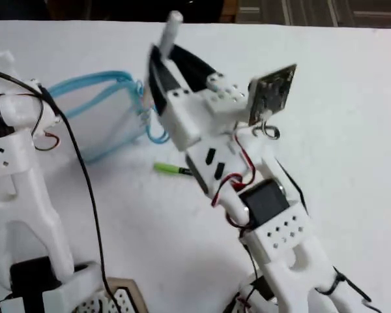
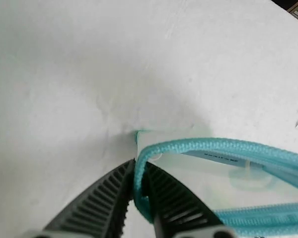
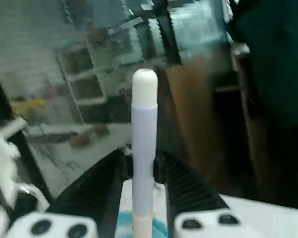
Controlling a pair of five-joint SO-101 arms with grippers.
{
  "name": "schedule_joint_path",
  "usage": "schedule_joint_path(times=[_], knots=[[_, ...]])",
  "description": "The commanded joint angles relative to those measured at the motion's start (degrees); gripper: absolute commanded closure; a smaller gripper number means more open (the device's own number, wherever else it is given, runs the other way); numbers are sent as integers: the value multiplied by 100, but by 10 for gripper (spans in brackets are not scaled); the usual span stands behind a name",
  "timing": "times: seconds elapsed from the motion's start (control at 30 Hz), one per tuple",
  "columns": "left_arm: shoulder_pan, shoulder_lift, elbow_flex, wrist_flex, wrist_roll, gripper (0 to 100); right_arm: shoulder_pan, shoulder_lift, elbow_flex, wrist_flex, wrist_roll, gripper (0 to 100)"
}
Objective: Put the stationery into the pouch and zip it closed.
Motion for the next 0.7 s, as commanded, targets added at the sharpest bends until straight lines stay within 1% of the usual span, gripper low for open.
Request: schedule_joint_path(times=[0.0, 0.13, 0.27, 0.33, 0.47, 0.67], knots=[[-4, 171, -62, -79, -35, 978, -101, 558, -1284, -215, -132, 981], [-4, 171, -62, -79, -35, 978, -224, 1578, -2303, 119, -141, 981], [-13, 171, -70, -62, -44, 978, -356, 2246, -2629, 154, -149, 981], [-13, 171, -70, -62, -44, 978, -497, 2484, -2646, 92, -141, 981], [-22, 171, -88, -62, -53, 978, -558, 2853, -2470, -145, -132, 981], [-31, 171, -88, -70, -53, 978, -637, 2923, -2084, -110, -123, 981]])
